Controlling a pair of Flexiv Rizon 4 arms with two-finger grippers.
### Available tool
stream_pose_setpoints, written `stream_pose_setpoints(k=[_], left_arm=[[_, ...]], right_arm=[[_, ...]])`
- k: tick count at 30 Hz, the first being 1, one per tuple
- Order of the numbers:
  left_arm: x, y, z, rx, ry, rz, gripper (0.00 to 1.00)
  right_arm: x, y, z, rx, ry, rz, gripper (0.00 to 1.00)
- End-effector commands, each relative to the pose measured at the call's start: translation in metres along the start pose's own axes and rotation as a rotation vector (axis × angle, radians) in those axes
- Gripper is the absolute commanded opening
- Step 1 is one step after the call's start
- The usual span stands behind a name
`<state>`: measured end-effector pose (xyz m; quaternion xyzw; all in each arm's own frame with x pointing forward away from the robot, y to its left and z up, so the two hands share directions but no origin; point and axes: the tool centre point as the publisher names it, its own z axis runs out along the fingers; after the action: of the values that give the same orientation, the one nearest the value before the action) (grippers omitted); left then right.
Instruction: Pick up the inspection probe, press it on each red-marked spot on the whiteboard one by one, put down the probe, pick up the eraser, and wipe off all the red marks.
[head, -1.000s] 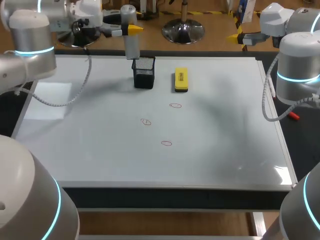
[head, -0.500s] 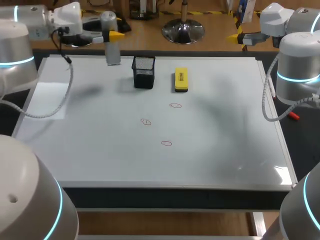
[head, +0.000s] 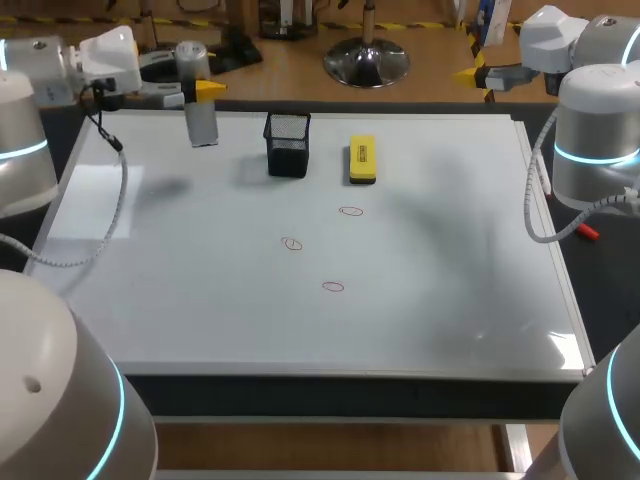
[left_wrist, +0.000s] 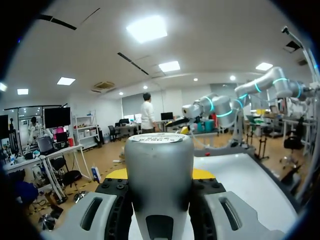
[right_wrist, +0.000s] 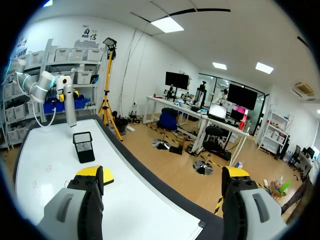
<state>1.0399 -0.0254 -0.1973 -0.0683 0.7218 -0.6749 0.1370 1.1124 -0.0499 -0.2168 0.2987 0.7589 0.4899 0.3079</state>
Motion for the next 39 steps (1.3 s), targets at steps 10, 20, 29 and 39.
stream_pose_setpoints(k=[10,20,29,39], left_arm=[[0.006,0.011,-0.01,-0.006,-0.056,-0.016,0.0],[0.006,0.011,-0.01,-0.006,-0.056,-0.016,0.0],[0.006,0.011,-0.01,-0.006,-0.056,-0.016,0.0],[0.006,0.011,-0.01,-0.006,-0.056,-0.016,0.0]], right_arm=[[0.0,0.0,0.0,0.0,0.001,0.0,1.0],[0.0,0.0,0.0,0.0,0.001,0.0,1.0],[0.0,0.0,0.0,0.0,0.001,0.0,1.0],[0.018,0.008,0.025,0.207,0.38,-0.304,1.0]])
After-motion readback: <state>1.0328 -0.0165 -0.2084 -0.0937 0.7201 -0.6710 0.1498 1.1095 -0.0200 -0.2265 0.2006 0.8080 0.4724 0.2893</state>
